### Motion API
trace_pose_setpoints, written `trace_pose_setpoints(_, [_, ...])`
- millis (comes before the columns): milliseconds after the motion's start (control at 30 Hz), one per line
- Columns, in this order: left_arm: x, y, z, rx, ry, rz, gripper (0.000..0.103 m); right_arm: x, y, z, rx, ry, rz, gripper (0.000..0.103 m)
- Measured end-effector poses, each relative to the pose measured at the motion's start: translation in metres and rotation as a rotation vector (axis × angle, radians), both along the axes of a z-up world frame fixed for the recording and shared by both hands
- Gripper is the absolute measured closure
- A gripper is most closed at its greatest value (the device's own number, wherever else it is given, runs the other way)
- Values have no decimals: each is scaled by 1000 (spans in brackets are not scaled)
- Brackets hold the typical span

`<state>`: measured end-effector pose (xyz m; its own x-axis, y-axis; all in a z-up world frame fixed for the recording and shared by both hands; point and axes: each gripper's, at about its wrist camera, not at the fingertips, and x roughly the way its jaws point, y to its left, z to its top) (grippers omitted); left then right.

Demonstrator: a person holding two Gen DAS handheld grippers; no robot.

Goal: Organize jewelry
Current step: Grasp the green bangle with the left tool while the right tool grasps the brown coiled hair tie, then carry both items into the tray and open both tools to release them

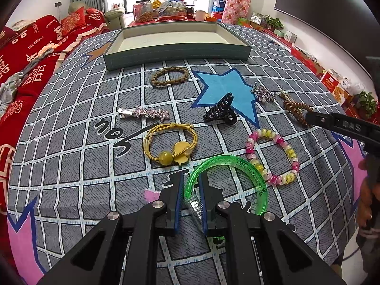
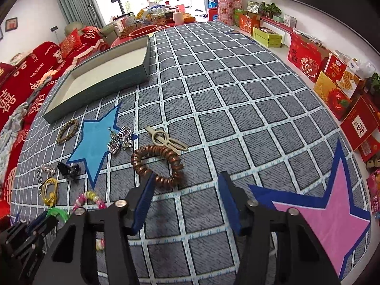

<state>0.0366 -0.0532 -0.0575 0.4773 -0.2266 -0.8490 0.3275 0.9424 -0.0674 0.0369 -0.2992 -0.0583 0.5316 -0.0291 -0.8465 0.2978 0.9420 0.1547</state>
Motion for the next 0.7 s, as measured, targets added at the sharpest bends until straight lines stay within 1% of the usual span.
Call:
trace_pose_setpoints(33, [0, 0, 0, -1, 0, -2, 77, 5, 0, -2, 9, 3, 5, 50])
trace_pose_setpoints(67, [0, 0, 0, -6, 2, -4, 77, 7, 1, -3, 12, -3, 8, 54])
trace_pose_setpoints(100, [0, 0, 0, -10, 4, -6, 77, 7, 2, -3, 6, -8, 11, 69])
trace_pose_setpoints(133, [-1, 1, 1, -18, 5, -10, 77, 7, 5, -1, 3, -13, 19, 79])
trace_pose_setpoints(167, [-1, 2, 2, -25, 4, -13, 77, 8, 7, 1, -4, -14, 24, 92])
trace_pose_setpoints(200, [-1, 3, 3, -31, 1, -17, 77, 7, 8, 3, -9, -18, 26, 92])
trace_pose_setpoints(333, [-3, 7, 11, -55, -7, -25, 77, 0, 1, 9, 63, -39, 27, 92])
trace_pose_setpoints(433, [0, 12, 19, -75, -8, -22, 77, -4, -5, 17, 87, -55, 20, 92])
trace_pose_setpoints(567, [11, 21, 36, -106, -22, -11, 77, -1, -8, 32, 104, -81, 31, 92])
trace_pose_setpoints(700, [31, 32, 60, -133, -58, 6, 77, 14, -4, 54, 132, -116, 73, 92])
